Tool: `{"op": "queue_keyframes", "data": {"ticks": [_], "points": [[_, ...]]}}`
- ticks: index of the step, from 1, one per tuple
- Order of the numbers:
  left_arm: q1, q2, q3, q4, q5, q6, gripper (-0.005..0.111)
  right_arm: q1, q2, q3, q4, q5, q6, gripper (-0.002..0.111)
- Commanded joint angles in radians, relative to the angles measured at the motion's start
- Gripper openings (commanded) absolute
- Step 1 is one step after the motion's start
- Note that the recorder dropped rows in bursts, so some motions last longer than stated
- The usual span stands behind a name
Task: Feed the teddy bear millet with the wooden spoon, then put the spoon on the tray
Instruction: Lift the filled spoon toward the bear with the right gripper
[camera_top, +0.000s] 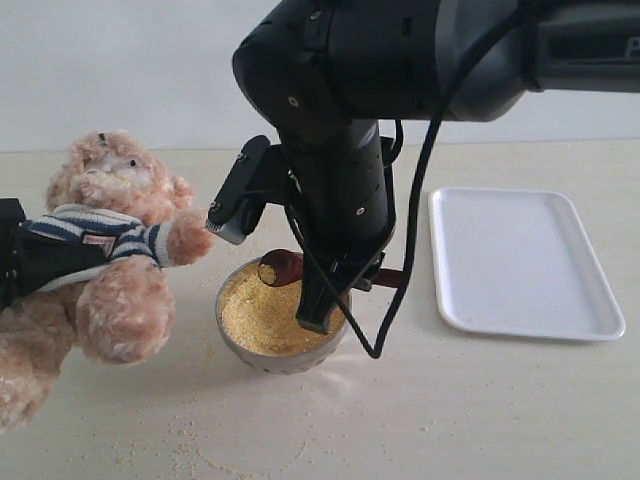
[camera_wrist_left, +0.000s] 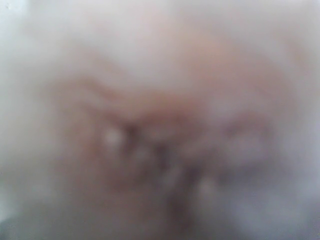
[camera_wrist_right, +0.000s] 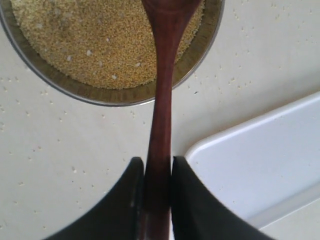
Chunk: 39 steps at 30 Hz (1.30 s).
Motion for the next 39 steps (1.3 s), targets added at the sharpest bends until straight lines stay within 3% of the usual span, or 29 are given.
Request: {"op": "queue_keyframes", "data": {"ticks": [1, 16, 27, 39], "points": [[0.002, -0.003, -0.006, -0.016, 0.029, 0.011, 0.005, -0.003, -0.032, 0.003, -0.001, 0.001, 0.016, 0.0], [0.002, -0.003, -0.004, -0.016, 0.056, 0.034, 0.005, -0.003, -0.156, -0.008, -0.007, 0.001, 0.007, 0.0], [0.002, -0.003, -0.004, -0.016, 0.0, 0.034, 0.005, -0.001, -0.12, -0.262, 0.063, 0.001, -0.003, 0.0], [0.002, -0.003, -0.004, -0.016, 0.015, 0.03, 0.005, -0.001, -0.034, -0.326, 0.219, -0.04, -0.037, 0.0]]}}
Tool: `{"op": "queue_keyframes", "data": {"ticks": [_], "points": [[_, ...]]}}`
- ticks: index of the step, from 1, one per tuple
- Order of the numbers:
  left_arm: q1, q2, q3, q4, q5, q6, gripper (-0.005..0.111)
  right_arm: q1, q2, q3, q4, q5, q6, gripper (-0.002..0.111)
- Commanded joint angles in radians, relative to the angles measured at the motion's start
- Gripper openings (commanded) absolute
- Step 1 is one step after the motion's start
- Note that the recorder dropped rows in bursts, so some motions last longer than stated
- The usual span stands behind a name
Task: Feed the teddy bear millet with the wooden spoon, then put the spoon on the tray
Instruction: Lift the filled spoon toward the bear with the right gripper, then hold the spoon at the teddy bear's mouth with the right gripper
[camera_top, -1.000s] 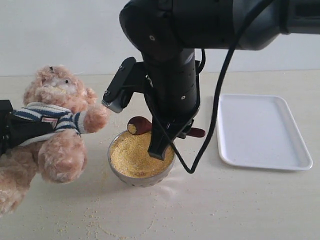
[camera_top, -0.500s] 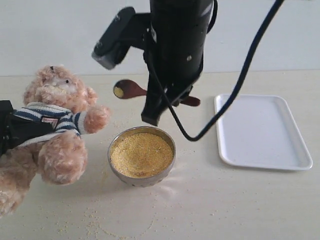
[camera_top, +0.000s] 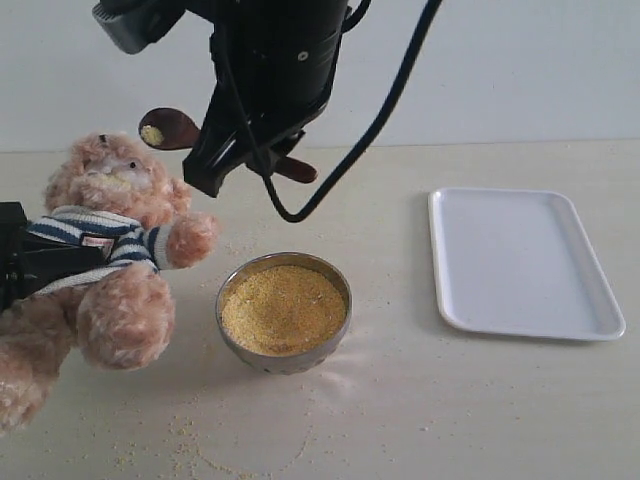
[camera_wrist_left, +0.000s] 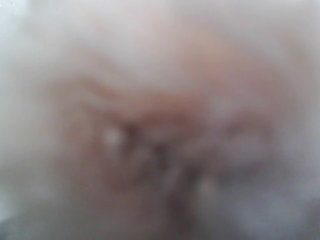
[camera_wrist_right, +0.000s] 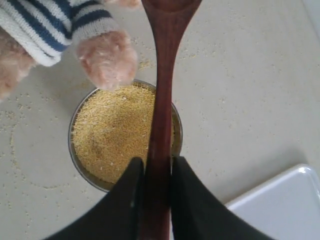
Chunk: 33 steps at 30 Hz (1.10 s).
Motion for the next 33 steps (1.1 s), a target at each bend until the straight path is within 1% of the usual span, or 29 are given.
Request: {"op": "queue_keyframes", "data": {"ticks": [1, 6, 10, 14, 17, 21, 25, 31, 33], "points": [[0.002, -0.003, -0.004, -0.016, 0.029, 0.005, 0.005, -0.001, 0.019, -0.013, 0.059, -0.045, -0.039, 0.0], [0.002, -0.003, -0.004, -0.016, 0.043, 0.005, 0.005, -0.001, 0.025, -0.013, 0.072, -0.115, -0.048, 0.0], [0.002, -0.003, -0.004, -0.016, 0.043, 0.005, 0.005, 0.001, 0.025, -0.013, 0.094, -0.137, -0.122, 0.0], [0.002, -0.003, -0.004, -0.016, 0.058, 0.004, 0.005, 0.018, 0.037, -0.013, 0.083, -0.185, -0.14, 0.0], [0.002, -0.003, -0.004, -0.016, 0.069, 0.004, 0.005, 0.04, 0.058, -0.013, 0.033, -0.196, -0.154, 0.0], [0.002, -0.003, -0.004, -0.016, 0.081, 0.004, 0.005, 0.08, 0.092, -0.013, -0.174, -0.172, -0.128, 0.0], [0.002, -0.003, -0.004, -0.016, 0.081, 0.004, 0.005, 0.1, 0.106, -0.013, -0.315, -0.171, -0.073, 0.0], [0.002, -0.003, -0.004, -0.016, 0.081, 0.004, 0.005, 0.104, 0.115, -0.013, -0.347, -0.182, -0.07, 0.0], [0.002, -0.003, -0.004, -0.016, 0.081, 0.004, 0.005, 0.109, 0.115, -0.013, -0.355, -0.182, -0.1, 0.0]]}}
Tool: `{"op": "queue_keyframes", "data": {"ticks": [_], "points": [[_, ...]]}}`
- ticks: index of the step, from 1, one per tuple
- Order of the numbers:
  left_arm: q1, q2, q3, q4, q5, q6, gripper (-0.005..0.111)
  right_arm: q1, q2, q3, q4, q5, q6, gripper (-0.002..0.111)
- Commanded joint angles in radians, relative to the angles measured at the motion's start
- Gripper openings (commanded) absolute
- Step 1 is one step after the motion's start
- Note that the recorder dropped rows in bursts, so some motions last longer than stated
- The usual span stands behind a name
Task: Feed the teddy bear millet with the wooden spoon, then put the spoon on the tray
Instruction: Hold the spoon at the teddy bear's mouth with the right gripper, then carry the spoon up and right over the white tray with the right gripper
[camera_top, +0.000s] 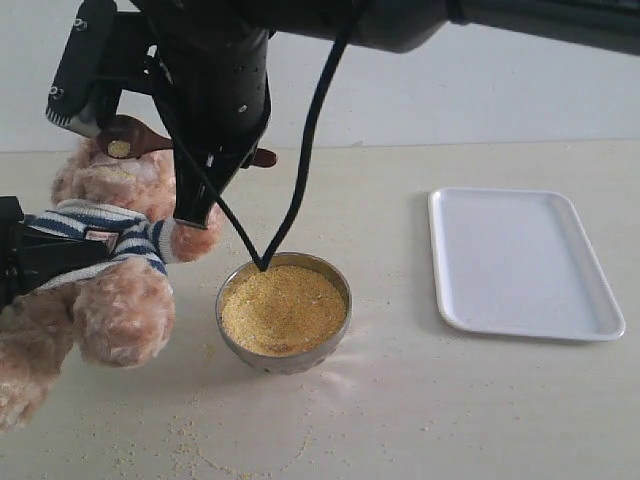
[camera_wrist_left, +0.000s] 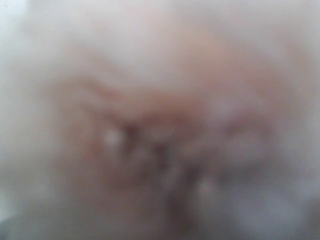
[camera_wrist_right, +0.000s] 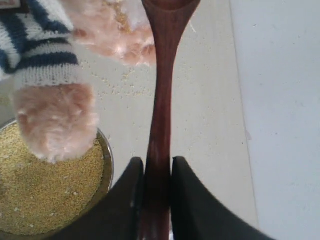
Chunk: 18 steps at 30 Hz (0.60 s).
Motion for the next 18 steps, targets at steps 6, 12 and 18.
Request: {"op": "queue_keyframes", "data": {"ticks": [6, 12, 18], "points": [[0.002, -0.003, -0.004, -0.016, 0.028, 0.004, 0.005, 0.068, 0.002, -0.004, -0.196, -0.025, -0.054, 0.0], [0.002, -0.003, -0.004, -0.016, 0.031, 0.004, 0.005, 0.114, 0.002, 0.005, -0.298, -0.025, -0.035, 0.0], [0.002, -0.003, -0.004, -0.016, 0.031, 0.004, 0.005, 0.119, 0.002, 0.058, -0.348, 0.03, -0.029, 0.0]]}}
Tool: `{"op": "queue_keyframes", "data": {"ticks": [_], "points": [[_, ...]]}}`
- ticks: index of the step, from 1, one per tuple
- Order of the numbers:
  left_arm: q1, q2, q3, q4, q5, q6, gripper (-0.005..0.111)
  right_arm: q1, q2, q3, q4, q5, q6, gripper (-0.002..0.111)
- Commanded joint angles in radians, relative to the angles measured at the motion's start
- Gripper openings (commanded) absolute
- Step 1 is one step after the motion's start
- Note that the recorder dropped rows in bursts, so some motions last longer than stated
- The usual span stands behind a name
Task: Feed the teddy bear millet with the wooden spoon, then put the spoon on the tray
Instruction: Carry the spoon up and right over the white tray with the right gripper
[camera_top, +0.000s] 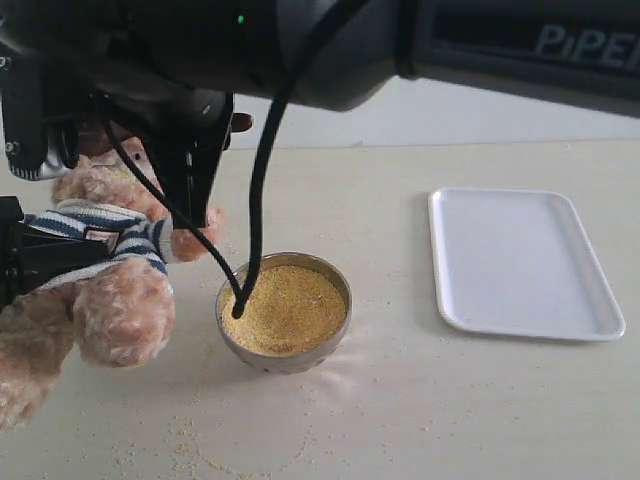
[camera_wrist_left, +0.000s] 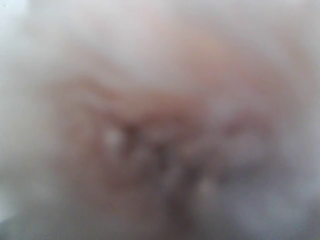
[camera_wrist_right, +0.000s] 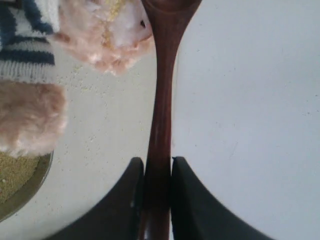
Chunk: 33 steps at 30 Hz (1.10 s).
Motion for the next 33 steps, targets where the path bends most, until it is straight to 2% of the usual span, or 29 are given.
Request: {"op": "queue_keyframes", "data": {"ticks": [1, 5, 10, 13, 19, 24, 27, 29, 33], "points": [[0.002, -0.003, -0.004, -0.016, 0.027, 0.004, 0.005, -0.001, 0.0, 0.05, -0.047, 0.039, 0.013, 0.0], [0.002, -0.003, -0.004, -0.016, 0.027, 0.004, 0.005, -0.001, 0.0, 0.076, -0.063, 0.042, 0.033, 0.0], [0.002, -0.003, -0.004, -0.016, 0.027, 0.004, 0.005, -0.001, 0.0, 0.076, -0.167, 0.045, 0.17, 0.0], [0.002, -0.003, -0.004, -0.016, 0.025, 0.004, 0.005, -0.001, 0.0, 0.076, -0.169, 0.086, 0.165, 0.0], [0.002, -0.003, -0.004, -0.016, 0.019, 0.063, 0.005, -0.001, -0.041, 0.076, -0.105, 0.166, 0.183, 0.0], [0.002, -0.003, -0.006, -0.016, 0.014, 0.16, 0.005, -0.003, -0.16, 0.076, -0.017, 0.183, 0.185, 0.0], [0.002, -0.003, -0.006, -0.016, -0.007, 0.194, 0.005, -0.04, -0.247, 0.076, 0.054, 0.183, 0.185, 0.0], [0.002, -0.003, -0.006, -0.016, -0.034, 0.207, 0.005, -0.099, -0.305, 0.076, 0.136, 0.183, 0.185, 0.0], [0.002, -0.003, -0.006, -0.016, -0.084, 0.207, 0.005, -0.293, -0.395, 0.076, 0.343, 0.183, 0.185, 0.0]]}}
